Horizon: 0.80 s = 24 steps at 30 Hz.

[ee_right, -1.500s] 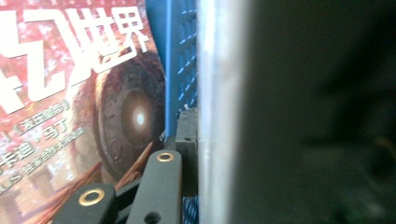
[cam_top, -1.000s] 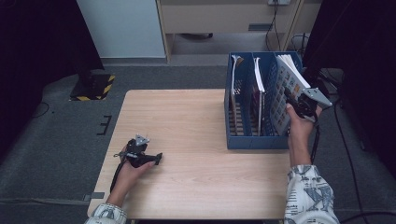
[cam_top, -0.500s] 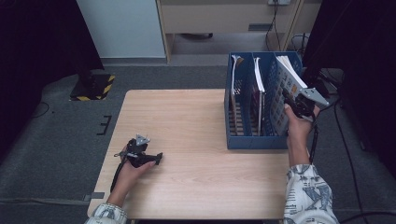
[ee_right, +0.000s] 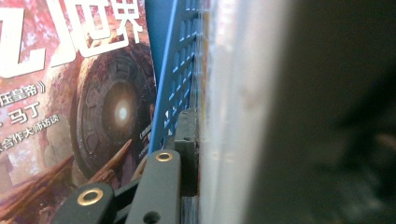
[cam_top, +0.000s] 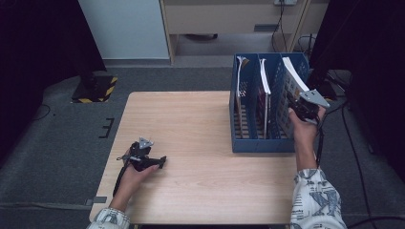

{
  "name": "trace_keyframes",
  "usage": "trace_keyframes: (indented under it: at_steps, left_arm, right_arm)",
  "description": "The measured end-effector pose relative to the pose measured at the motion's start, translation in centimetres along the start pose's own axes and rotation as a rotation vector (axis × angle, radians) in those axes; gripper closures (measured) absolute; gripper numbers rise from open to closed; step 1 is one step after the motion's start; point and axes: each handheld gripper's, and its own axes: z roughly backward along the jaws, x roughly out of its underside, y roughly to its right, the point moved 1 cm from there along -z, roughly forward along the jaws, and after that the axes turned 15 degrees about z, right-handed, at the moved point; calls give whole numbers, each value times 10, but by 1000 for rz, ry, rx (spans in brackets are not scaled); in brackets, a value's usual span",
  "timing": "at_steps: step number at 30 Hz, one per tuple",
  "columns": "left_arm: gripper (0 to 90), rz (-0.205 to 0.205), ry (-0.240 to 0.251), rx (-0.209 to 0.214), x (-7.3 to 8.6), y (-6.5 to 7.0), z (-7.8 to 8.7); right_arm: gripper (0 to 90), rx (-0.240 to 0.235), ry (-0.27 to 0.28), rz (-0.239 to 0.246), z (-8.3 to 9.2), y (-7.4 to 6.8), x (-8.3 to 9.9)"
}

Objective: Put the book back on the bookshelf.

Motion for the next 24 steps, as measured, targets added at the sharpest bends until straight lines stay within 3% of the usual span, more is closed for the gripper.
trace_keyframes:
  at_steps: [4, 24]
  left_arm:
    - [7, 0, 0, 0, 0, 0, 0]
    - [7, -1, 0, 0, 0, 0, 0]
  right_arm:
    - [731, 3, 1, 17, 0, -1, 2]
    - [683, -21, -10, -19, 8, -9, 1]
